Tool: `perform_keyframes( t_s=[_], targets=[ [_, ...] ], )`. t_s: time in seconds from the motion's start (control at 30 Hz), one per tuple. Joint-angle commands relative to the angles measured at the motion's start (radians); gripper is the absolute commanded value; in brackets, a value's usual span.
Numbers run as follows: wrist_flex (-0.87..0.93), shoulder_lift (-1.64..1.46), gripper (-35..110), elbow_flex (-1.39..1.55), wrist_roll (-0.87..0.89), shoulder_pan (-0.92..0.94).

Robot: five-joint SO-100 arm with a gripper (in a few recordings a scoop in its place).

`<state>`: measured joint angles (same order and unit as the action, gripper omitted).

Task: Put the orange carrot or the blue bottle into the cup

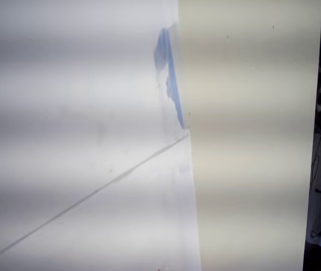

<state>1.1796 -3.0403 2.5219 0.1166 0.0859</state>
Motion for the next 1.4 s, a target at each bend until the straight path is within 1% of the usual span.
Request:
perform_keyframes(
  t_s=[0.0, 0.13, 0.3, 0.83, 1.37],
  targets=[
    [-0.084, -0.107, 4, 0.104, 0.017, -0.006],
    [-0.126, -0.206, 4, 0.233, 0.017, -0.008],
    [-0.129, -0.322, 4, 0.347, 0.015, -0.009],
    [-0.141, -0.318, 4, 0.525, 0.020, -0.011],
    [-0.143, -0.318, 4, 0.592, 0.028, -0.009]
  ],
)
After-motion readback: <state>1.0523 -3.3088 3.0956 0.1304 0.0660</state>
